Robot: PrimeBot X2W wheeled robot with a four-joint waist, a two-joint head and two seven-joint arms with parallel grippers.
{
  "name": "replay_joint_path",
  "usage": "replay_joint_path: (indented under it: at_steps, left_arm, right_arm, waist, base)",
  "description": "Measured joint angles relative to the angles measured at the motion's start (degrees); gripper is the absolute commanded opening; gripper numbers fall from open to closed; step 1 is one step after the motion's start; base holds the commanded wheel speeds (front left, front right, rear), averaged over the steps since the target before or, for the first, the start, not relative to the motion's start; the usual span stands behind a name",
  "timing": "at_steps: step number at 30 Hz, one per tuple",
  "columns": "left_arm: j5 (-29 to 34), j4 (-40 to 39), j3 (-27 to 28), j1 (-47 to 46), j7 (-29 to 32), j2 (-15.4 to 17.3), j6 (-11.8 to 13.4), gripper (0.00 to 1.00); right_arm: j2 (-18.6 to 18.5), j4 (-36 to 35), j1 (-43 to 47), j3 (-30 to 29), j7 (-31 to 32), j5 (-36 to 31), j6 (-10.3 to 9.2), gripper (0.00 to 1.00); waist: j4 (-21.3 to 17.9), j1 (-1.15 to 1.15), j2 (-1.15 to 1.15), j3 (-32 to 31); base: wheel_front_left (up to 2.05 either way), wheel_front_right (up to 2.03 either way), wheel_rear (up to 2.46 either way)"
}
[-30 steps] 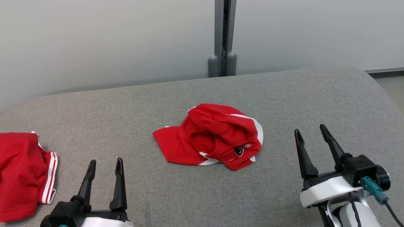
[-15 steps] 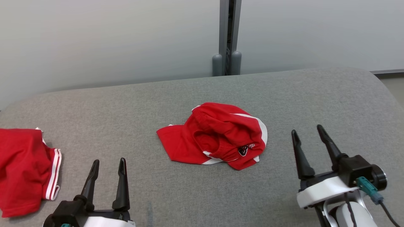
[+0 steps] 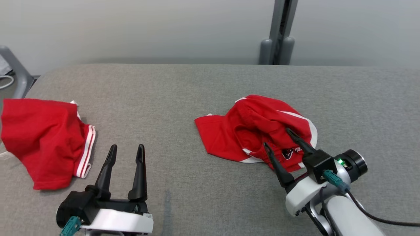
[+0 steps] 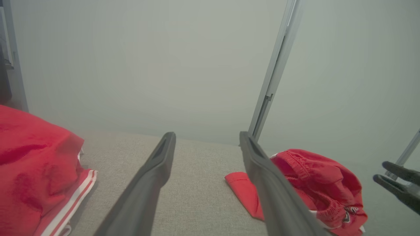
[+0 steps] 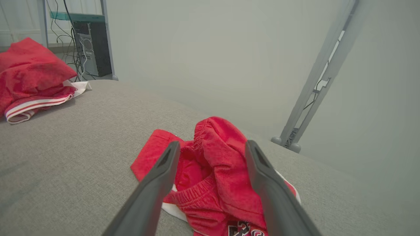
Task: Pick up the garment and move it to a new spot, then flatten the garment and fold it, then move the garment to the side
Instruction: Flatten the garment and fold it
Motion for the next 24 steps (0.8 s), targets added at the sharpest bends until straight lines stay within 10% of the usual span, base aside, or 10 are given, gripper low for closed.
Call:
replay_joint_path:
  at_steps: [22, 24]
  left_arm:
    - [-0.75, -0.98, -4.14, -2.64, 0.00, 0.01, 0.60, 1.00]
    - [-0.75, -0.98, -4.17, -2.65, 0.00, 0.01, 0.71, 1.00]
  right_arm:
    - [-7.02, 18.90, -14.19, 17.69, 14.14, 4.46, 0.00, 1.00]
    - [-6.97, 19.23, -14.23, 17.71, 14.44, 4.61, 0.00, 0.35]
  waist:
    - [8.83, 0.00, 0.00, 4.16]
    - [8.86, 0.00, 0.00, 4.16]
  base:
    - [0.00, 0.00, 0.00]
    - [0.00, 0.00, 0.00]
